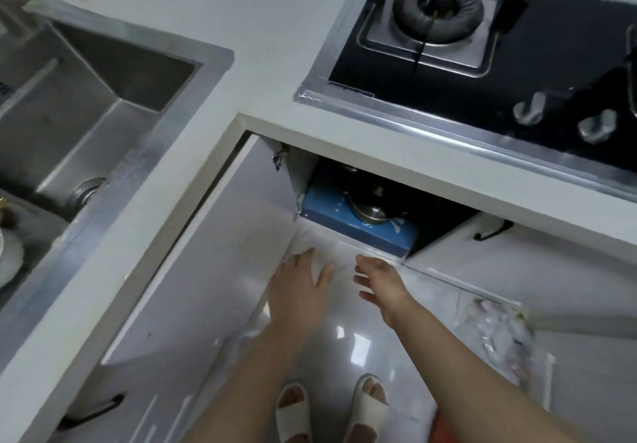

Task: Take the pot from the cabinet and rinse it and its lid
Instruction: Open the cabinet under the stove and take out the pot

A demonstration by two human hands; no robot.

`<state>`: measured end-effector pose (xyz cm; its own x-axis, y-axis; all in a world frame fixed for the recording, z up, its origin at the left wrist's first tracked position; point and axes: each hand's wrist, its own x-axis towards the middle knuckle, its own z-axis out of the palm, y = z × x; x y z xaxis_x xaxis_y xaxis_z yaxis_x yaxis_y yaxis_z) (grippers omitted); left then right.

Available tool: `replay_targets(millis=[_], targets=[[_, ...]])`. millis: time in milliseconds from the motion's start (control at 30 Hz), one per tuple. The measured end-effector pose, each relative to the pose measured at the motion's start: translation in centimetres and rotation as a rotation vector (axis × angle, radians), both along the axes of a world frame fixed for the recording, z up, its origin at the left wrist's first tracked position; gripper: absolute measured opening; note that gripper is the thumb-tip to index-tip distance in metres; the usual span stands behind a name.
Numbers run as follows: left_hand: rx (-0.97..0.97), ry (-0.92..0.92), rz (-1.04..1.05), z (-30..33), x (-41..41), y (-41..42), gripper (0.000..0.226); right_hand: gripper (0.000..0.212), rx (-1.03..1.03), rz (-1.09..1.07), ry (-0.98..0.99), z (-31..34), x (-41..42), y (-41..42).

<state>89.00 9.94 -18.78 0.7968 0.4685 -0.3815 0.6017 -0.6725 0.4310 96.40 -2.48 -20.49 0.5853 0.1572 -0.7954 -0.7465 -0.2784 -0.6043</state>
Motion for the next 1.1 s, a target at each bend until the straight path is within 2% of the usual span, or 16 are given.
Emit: replay_targets(millis=[133, 233, 333, 433, 467, 500, 600, 633, 667, 933, 1100], targets=[[-0.335, 0.08, 0.144, -4.1, 4.4, -2.3, 0.06, 0.036, -0.041, -0.063, -0.03, -3.9, 3.5, -2.7], [-0.518, 0.112, 0.343, -7.9, 7.7, -2.9, 0.062, 0.031, -0.059, -0.101, -0.046, -7.5, 5.5, -3.6], [-0.564, 0.068, 0.331, -12.2, 10.4, -3.1, 0.06, 0.034, -0.066, -0.126, -0.068, -11.7, 7.3, -3.8], [-0.622, -0.003, 0.322, -17.4, 13.2, -2.9, 0.058, 0.012, -0.045, -0.194, -0.108, -17.0, 9.1, -3.6], [-0.649, -0.045, 0.3, -19.3, 14.2, -2.9, 0.059, 0.012, -0.041, -0.225, -0.127, -19.0, 9.8, -3.4], [-0.683, -0.082, 0.279, -21.1, 15.3, -2.9, 0.06, 0.017, -0.034, -0.252, -0.142, -21.0, 10.5, -3.3], [-0.713, -0.172, 0.227, -27.1, 18.6, -2.6, 0.059, 0.06, -0.058, -0.321, -0.174, -27.3, 13.0, -2.7], [-0.729, -0.21, 0.224, -29.0, 19.7, -2.5, 0.055, 0.067, -0.062, -0.347, -0.191, -29.2, 14.1, -2.5], [-0.739, -0.255, 0.229, -31.1, 20.9, -2.5, 0.051, 0.07, -0.056, -0.37, -0.214, -31.2, 15.1, -2.4], [-0.755, -0.398, 0.405, -44.3, 29.2, -0.7, 0.078, 0.085, 0.027, -0.461, -0.464, -42.7, 21.1, -0.9], [-1.05, -0.505, 0.449, -46.9, 31.8, -0.3, 0.068, 0.089, 0.157, -0.605, -0.55, -45.4, 22.7, -0.3]])
